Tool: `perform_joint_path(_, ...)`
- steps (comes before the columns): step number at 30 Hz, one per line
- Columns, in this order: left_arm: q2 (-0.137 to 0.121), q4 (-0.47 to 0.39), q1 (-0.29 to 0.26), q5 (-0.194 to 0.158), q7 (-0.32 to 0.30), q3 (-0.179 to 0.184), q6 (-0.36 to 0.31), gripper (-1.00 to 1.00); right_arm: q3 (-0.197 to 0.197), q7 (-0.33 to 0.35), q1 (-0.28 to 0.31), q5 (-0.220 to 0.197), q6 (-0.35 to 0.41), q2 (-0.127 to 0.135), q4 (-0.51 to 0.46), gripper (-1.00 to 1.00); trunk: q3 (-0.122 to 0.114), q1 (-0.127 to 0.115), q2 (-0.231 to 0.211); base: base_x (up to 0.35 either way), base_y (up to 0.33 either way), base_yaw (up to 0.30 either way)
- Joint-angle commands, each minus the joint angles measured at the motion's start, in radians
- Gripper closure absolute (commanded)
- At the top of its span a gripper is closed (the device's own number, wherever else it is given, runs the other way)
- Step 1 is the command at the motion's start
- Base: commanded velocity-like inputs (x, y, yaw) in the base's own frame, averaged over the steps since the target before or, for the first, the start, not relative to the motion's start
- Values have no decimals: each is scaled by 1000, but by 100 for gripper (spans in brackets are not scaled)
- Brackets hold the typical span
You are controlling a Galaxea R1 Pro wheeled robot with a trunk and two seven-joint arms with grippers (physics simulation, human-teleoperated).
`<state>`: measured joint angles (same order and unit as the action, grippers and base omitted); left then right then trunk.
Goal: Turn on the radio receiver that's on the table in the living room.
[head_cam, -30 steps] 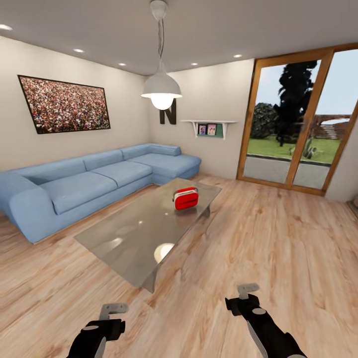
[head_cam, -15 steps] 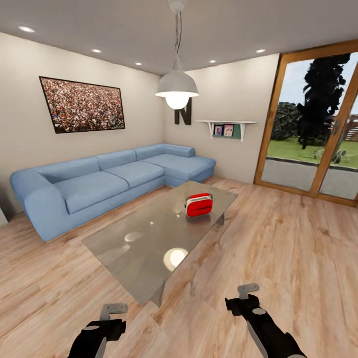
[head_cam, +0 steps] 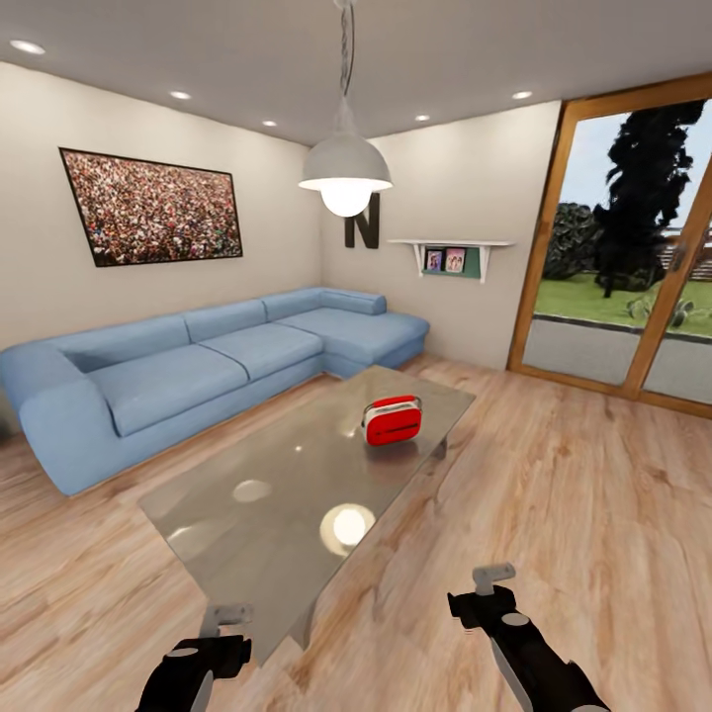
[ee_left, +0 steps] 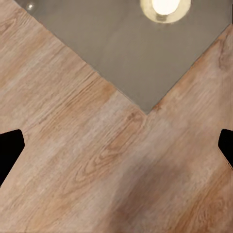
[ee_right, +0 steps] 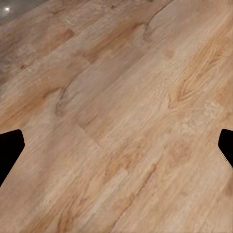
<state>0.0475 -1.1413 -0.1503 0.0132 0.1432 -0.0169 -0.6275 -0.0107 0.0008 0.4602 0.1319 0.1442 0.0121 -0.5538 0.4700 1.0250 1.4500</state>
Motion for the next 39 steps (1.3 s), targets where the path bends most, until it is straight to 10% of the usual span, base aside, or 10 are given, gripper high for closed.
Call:
perform_joint_path(1, 0, 0, 0, 0, 0, 0, 0, -100, 0, 0, 0, 0, 0, 0, 0, -100, 0, 0, 0, 323, -76, 0)
perform_joint_path(39, -2, 2, 0, -5, -6, 6, 2, -100, 0, 0, 0, 0, 0, 0, 0, -100, -19, -23, -42, 220, -4, 0)
